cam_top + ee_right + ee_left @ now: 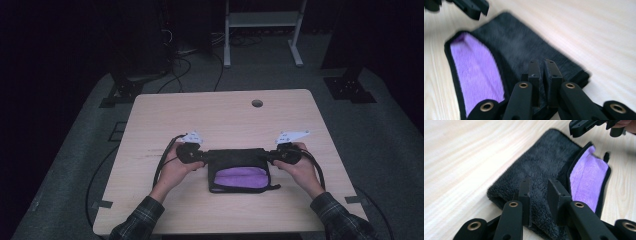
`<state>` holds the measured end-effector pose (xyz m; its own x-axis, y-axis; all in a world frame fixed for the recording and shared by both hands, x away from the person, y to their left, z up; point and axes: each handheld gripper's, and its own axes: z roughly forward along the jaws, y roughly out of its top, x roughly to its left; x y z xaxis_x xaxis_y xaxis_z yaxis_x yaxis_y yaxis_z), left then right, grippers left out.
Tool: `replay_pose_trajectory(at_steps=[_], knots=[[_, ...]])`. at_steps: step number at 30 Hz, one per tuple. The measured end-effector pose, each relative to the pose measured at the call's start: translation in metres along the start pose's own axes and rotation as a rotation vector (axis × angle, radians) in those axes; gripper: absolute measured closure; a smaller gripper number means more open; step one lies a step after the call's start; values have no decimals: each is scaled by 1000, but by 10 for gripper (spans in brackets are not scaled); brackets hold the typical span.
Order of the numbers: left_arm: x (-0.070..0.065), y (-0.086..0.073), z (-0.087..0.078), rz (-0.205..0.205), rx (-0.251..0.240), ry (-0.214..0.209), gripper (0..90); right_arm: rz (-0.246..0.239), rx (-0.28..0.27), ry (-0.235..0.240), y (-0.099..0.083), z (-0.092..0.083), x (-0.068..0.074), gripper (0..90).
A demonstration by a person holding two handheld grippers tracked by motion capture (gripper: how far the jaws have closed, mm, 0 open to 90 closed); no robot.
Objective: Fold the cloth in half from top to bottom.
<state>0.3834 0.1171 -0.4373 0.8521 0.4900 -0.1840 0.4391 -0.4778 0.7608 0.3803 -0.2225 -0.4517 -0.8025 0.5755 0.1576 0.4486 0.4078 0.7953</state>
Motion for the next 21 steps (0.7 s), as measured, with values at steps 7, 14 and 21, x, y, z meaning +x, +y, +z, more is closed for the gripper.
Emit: replay_pose_trajectory(at_steps=[7, 14, 21], knots=[[-16, -12, 0, 11, 20, -44, 715, -29, 39, 57, -9, 1, 14, 842], [-31, -24, -5, 31, 60, -92, 695, -59, 70, 104, -20, -11, 31, 841], [-32, -40, -2, 51, 122, -87, 693, -133, 154, 95, -35, -11, 46, 841]])
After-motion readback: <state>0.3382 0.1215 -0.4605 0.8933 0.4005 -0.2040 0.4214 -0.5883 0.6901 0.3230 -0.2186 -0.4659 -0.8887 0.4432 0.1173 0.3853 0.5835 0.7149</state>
